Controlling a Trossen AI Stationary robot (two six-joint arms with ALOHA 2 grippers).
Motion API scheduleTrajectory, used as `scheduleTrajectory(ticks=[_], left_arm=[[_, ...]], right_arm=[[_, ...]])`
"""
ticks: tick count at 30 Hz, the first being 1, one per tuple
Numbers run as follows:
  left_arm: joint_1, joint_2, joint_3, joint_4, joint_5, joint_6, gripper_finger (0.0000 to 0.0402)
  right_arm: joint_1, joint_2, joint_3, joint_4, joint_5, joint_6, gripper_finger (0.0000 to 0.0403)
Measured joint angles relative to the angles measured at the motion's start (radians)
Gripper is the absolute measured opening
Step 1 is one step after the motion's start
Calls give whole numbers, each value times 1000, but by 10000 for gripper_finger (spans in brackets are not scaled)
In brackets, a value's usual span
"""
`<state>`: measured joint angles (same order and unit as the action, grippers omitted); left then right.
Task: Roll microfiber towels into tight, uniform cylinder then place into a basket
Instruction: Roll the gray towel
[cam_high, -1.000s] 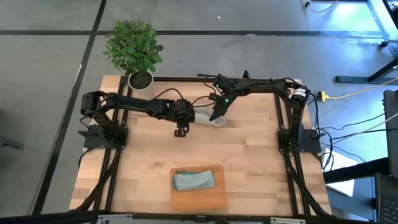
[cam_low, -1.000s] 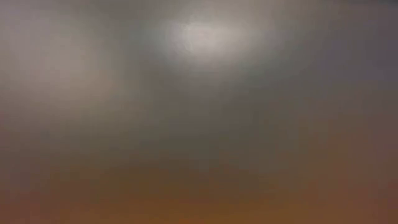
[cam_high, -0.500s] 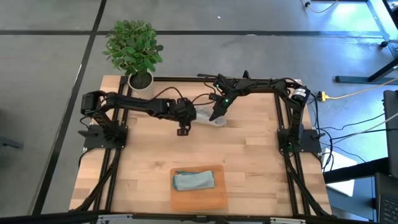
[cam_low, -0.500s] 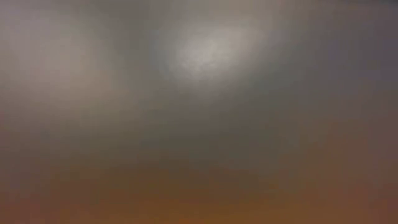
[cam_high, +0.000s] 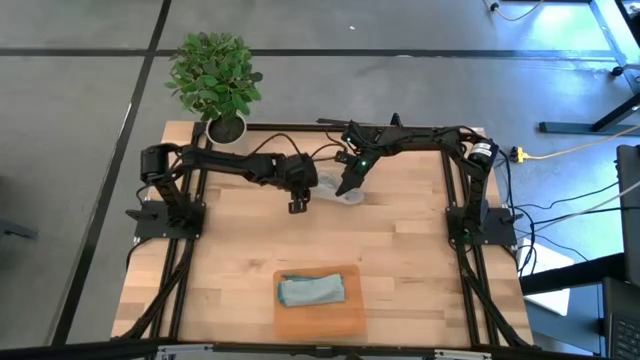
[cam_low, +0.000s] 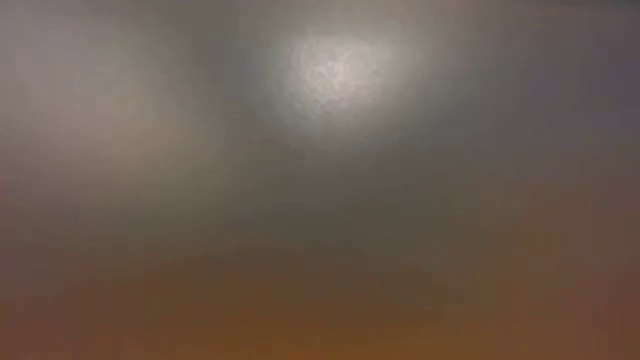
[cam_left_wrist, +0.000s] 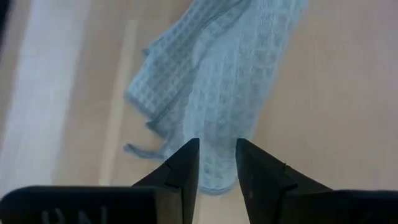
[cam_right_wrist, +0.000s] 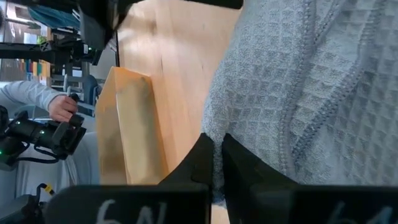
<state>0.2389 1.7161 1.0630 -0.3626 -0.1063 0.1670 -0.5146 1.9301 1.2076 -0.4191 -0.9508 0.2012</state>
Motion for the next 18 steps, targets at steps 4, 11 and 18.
scheduleTrajectory(ticks=[4, 11, 18], left_arm=[[22, 0, 0, 3, 110, 0, 100], [45, 20, 0, 7, 101, 0, 97], [43, 92, 0, 14, 135, 3, 96]], right_arm=[[3, 0, 0, 0, 8, 0, 16], [2, 0, 0, 0, 14, 0, 16], [2, 0, 0, 2, 15, 2, 16]])
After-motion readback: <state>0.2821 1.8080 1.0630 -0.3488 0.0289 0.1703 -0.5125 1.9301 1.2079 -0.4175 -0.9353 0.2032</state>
